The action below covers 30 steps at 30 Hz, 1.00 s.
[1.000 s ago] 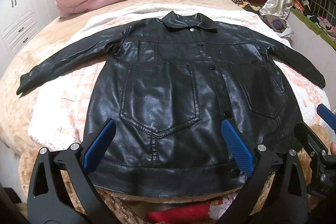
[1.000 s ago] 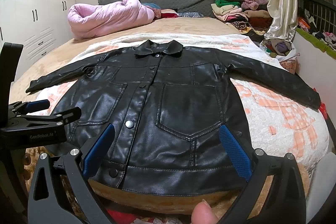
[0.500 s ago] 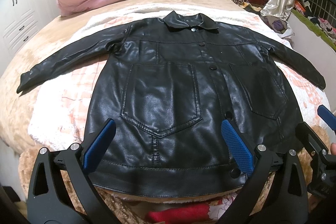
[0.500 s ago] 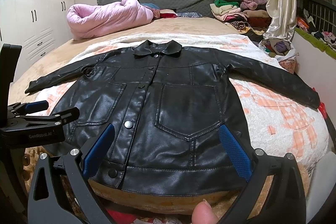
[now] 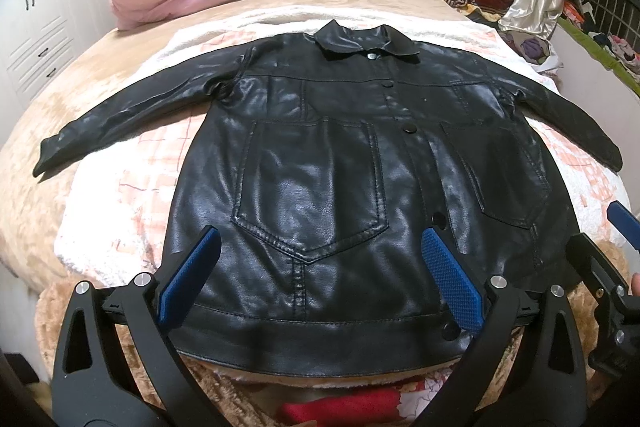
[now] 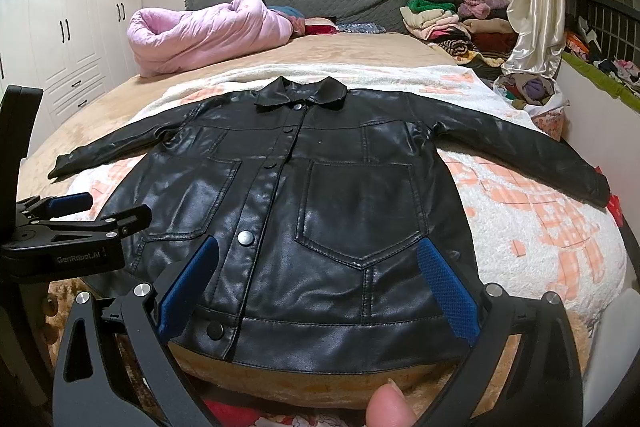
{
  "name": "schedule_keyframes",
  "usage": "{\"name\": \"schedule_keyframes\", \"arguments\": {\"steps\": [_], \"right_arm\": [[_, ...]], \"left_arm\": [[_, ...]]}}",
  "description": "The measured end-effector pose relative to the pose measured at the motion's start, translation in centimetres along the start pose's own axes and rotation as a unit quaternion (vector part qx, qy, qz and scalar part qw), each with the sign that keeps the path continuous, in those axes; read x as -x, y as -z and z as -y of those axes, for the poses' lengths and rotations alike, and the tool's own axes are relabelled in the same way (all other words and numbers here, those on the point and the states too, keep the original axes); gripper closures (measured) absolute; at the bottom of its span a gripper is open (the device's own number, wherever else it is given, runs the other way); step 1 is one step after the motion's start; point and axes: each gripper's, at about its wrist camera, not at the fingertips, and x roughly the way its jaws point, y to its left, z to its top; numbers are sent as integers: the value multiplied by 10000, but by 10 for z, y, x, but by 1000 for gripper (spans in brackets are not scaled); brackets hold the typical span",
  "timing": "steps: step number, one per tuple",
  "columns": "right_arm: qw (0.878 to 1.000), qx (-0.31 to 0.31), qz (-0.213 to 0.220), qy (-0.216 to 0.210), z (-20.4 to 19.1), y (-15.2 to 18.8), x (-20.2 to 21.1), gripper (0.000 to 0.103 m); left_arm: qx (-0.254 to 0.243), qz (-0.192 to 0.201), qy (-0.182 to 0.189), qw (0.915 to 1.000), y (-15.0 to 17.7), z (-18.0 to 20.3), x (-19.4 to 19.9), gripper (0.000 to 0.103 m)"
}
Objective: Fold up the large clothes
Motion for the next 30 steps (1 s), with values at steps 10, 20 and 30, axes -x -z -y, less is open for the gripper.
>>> {"name": "schedule_keyframes", "arguments": {"steps": [10, 20, 30], "right_arm": [[10000, -45, -15, 26, 5, -7, -3, 4], [9998, 7, -51, 181, 11, -45, -25, 4], [9991, -182, -110, 380, 30, -84, -59, 4]], "left_arm": [[46, -69, 40, 10000, -4, 0, -7, 9], [141, -11, 175, 9997, -45, 0, -27, 9], [179, -66, 200, 9996, -92, 4, -53, 9]]}}
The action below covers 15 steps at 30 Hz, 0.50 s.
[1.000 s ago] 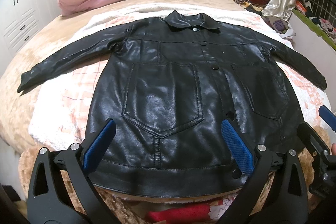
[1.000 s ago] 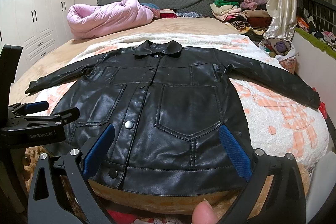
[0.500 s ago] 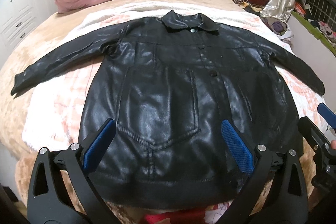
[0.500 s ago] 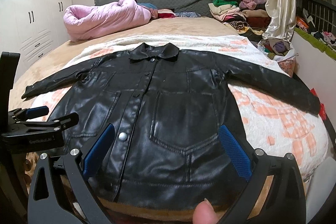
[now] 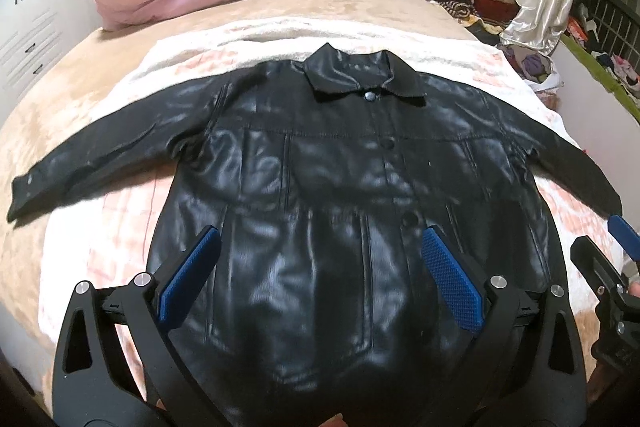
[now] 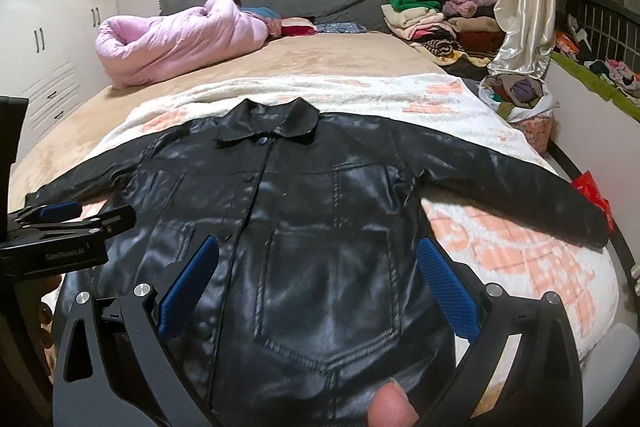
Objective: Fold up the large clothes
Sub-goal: 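Grasp the jacket sleeve cuff with the right gripper and lift it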
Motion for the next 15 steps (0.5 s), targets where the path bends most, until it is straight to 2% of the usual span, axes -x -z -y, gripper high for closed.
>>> {"name": "schedule_keyframes", "arguments": {"steps": [15], "right_arm": [[9982, -340, -150, 476, 39, -37, -55, 4]], "left_arm": [[-213, -272, 96, 9994, -48, 34, -46, 9]]}}
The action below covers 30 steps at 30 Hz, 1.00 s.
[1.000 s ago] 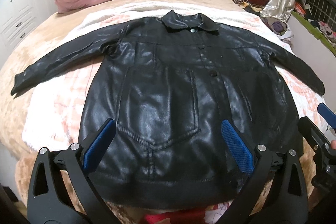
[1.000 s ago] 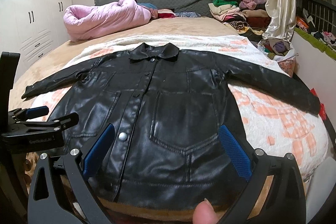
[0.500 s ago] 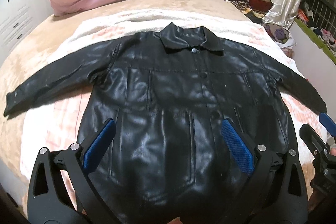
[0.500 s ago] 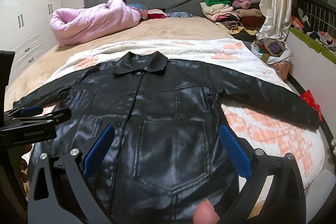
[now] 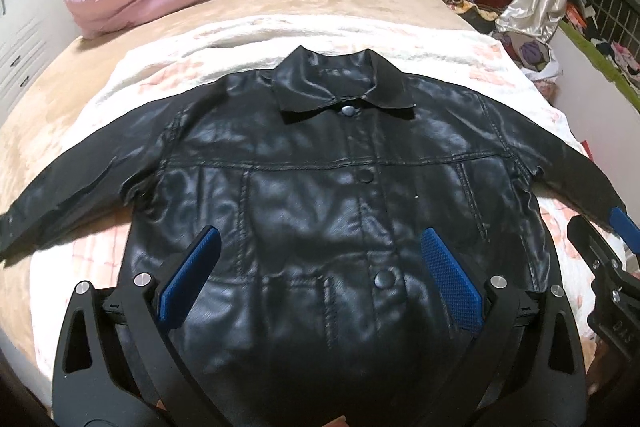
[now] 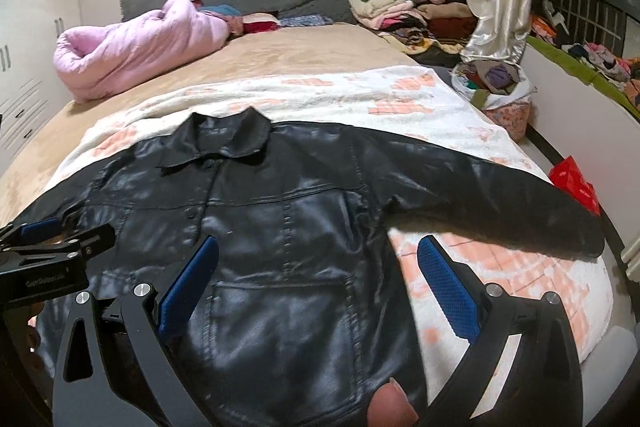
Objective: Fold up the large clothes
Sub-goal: 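Grasp the jacket sleeve cuff with the right gripper and lift it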
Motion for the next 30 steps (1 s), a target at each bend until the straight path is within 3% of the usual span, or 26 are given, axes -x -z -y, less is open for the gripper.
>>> {"name": "schedule_keyframes", "arguments": {"steps": [9, 17, 30], "right_arm": [[9977, -556, -145, 355, 55, -8, -35, 4], [9885, -1302, -272, 718, 119, -7, -55, 4], [9483, -2830, -434, 1368, 235, 21, -69, 4]], "left_arm": [[-170, -101, -19, 9998, -21, 27, -31, 9], [-235, -119, 108, 9996, -31, 43, -49, 9], [-401, -142, 232, 9988, -49, 74, -73, 9]]}}
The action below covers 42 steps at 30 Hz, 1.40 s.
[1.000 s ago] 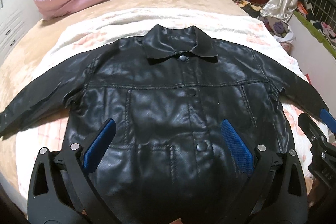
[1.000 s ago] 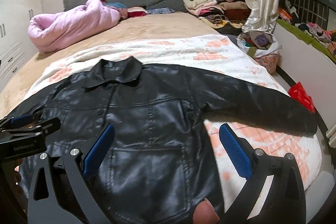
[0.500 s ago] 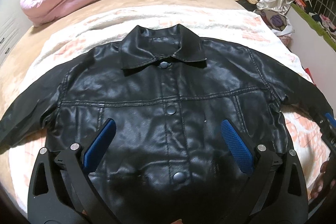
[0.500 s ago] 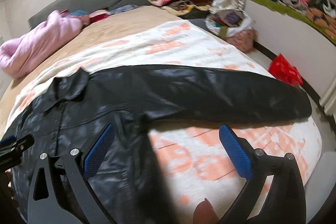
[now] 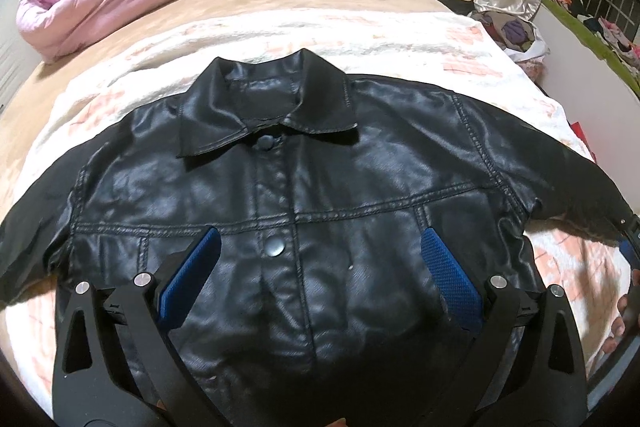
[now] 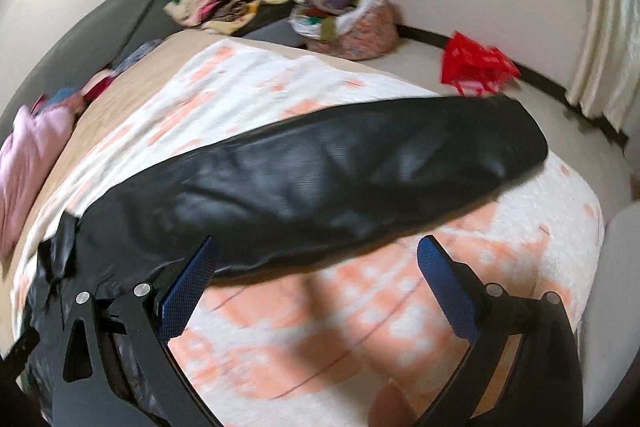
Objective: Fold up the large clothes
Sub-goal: 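Grasp the jacket sleeve cuff with the right gripper and lift it, then fold the held sleeve across the jacket body toward the left tool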
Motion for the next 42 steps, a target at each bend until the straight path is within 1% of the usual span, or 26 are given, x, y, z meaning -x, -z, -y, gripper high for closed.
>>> {"name": "schedule_keyframes", "arguments": {"steps": [6, 10, 13, 16, 19, 20, 22, 23, 25, 26, 27, 29, 31, 32, 34, 37, 41, 42], "right_arm": [[9966, -747, -136, 303, 47, -9, -19, 4], [9911, -1288, -183, 272, 74, -17, -32, 4], [9850, -1709, -213, 117, 93, -24, -45, 4], [9764, -2149, -109, -166, 109, -31, -55, 4], [9707, -2373, 15, -384, 117, -39, -62, 4], [9687, -2442, 45, -449, 120, -42, -65, 6], [9658, -2535, 155, -527, 122, -46, -67, 36], [9639, -2585, 192, -615, 123, -48, -68, 58], [9584, -2712, 187, -874, 126, -53, -71, 70], [9573, -2725, 262, -925, 127, -56, -69, 76], [9589, -2642, 398, -950, 126, -59, -63, 81], [9629, -2404, 634, -1048, 117, -65, -49, 86], [9589, -2296, 818, -1452, 109, -73, -34, 91], [9585, -2209, 890, -1569, 103, -78, -27, 91], [9623, -1811, 1082, -1718, 82, -89, -7, 92], [9636, -1291, 1286, -1955, 52, -102, 17, 93], [9617, -728, 1436, -2217, 9, -111, 45, 94], [9595, -601, 1463, -2330, -1, -112, 52, 94]], "left_arm": [[-38, -49, 69, 10000, -10, 14, -15, 9], [-69, -62, 61, 9999, -15, 19, -24, 9], [-31, -105, 77, 9999, -18, 22, -31, 9], [-1, -128, 115, 9999, -20, 23, -36, 9], [23, -145, 103, 9998, -21, 22, -41, 9], [35, -149, 101, 9998, -22, 21, -42, 9], [64, -177, 117, 9998, -22, 19, -44, 9], [76, -182, 124, 9997, -22, 18, -44, 9], [77, -169, 146, 9997, -23, 14, -44, 9], [70, -145, 152, 9998, -24, 12, -42, 9], [64, -131, 145, 9998, -25, 12, -42, 9], [59, -82, 85, 9999, -26, 7, -38, 9], [96, -55, 71, 9999, -28, 1, -33, 9], [115, -37, 75, 9999, -29, -1, -31, 9], [157, 9, 69, 9999, -32, -7, -25, 9], [185, 86, 80, 9998, -34, -15, -16, 9], [264, 162, 145, 9994, -35, -28, -3, 9], [308, 196, 190, 9992, -36, -34, 1, 9]]}}
